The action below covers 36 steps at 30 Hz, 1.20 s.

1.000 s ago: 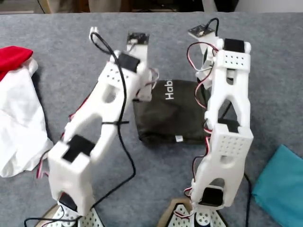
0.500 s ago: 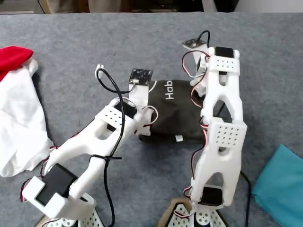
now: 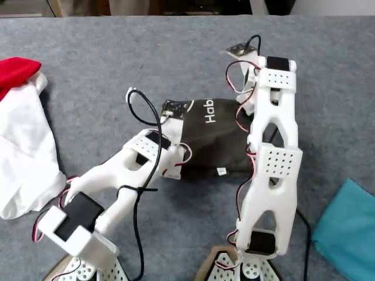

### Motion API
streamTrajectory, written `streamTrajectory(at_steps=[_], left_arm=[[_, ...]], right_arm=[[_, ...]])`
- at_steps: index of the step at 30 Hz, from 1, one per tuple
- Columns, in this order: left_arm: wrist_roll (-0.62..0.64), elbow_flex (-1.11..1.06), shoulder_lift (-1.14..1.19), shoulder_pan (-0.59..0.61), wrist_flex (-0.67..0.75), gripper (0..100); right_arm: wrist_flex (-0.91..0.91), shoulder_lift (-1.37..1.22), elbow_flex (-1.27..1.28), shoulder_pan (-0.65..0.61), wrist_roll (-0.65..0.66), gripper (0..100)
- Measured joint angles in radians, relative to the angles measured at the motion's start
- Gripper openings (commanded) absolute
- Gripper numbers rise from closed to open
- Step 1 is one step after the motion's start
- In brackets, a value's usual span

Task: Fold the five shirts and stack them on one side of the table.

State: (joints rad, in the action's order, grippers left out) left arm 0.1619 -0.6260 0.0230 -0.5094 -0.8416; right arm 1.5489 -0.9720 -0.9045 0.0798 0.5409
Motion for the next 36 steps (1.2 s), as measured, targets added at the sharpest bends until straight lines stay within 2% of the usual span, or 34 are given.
streamTrajectory(at_steps=[5,9,12,15,20,22,30,34,36], left_arm=[[-0.025,-0.021,-0.097,0.011,-0.009,2],[-0.025,-0.012,-0.222,0.118,-0.009,3],[-0.021,0.032,-0.249,0.204,-0.009,12],[-0.021,0.094,-0.232,0.239,-0.009,19],[-0.021,0.224,-0.091,0.253,-0.011,20],[-0.023,0.295,-0.002,0.252,-0.011,20],[-0.021,0.592,0.315,0.229,-0.169,20],[-0.023,0.661,0.428,0.213,-0.189,23],[-0.023,0.689,0.465,0.216,-0.193,23]], right_arm=[[0.100,-0.002,-0.115,0.000,0.000,0.5],[0.206,-0.002,-0.256,0.002,-0.003,0.5],[0.219,0.011,-0.262,0.023,-0.051,0.5],[0.219,0.063,-0.160,0.031,-0.094,3.5],[0.218,0.206,0.112,0.029,-0.153,24.4],[0.207,0.262,0.216,0.029,-0.157,29.8],[0.032,0.334,0.525,-0.012,-0.164,30.3],[-0.058,0.338,0.612,-0.044,-0.187,30.1],[-0.081,0.333,0.629,-0.046,-0.187,27.0]])
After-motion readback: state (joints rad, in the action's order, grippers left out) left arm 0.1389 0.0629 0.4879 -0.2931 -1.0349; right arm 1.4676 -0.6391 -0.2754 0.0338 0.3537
